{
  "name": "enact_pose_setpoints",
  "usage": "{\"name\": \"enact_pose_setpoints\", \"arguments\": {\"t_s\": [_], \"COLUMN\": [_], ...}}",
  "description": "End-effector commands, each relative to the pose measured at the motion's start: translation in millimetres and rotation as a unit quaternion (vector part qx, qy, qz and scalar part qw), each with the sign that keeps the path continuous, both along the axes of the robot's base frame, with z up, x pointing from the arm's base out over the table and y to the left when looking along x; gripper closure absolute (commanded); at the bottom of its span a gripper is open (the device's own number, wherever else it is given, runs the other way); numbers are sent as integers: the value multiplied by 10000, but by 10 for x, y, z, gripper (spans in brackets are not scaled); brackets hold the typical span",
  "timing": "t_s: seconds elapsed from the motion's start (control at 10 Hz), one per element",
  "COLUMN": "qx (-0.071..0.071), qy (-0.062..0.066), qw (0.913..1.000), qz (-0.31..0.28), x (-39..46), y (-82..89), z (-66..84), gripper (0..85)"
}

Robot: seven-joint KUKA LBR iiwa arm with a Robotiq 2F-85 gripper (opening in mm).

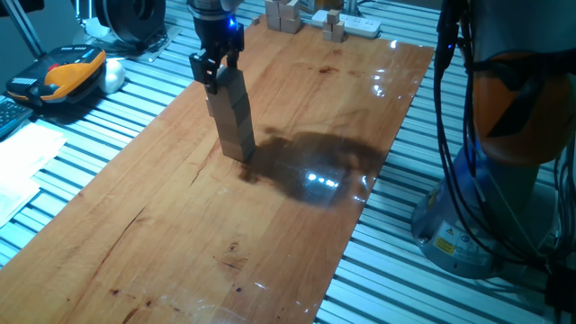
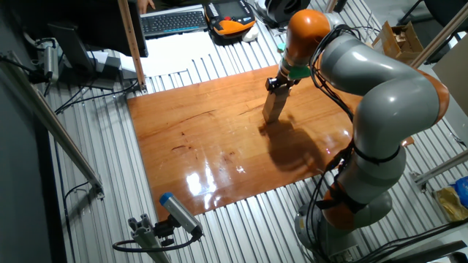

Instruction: Stack the blocks in a vertical line of five

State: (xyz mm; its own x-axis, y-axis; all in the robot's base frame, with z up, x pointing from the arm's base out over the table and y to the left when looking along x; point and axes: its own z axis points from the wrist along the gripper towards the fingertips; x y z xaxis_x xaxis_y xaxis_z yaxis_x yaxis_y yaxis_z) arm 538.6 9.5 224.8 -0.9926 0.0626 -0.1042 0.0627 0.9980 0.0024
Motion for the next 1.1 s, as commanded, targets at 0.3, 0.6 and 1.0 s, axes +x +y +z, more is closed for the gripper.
{"name": "enact_pose_setpoints", "arguments": {"t_s": [0.3, 0.6, 1.0], "qx": [28, 20, 89], "qy": [-90, -97, -96], "qw": [9999, 9999, 9999], "qz": [-54, -101, -101], "x": [-7, -22, -35], "y": [-1, 17, -33], "z": [56, 173, 341], "gripper": [0, 0, 0]}}
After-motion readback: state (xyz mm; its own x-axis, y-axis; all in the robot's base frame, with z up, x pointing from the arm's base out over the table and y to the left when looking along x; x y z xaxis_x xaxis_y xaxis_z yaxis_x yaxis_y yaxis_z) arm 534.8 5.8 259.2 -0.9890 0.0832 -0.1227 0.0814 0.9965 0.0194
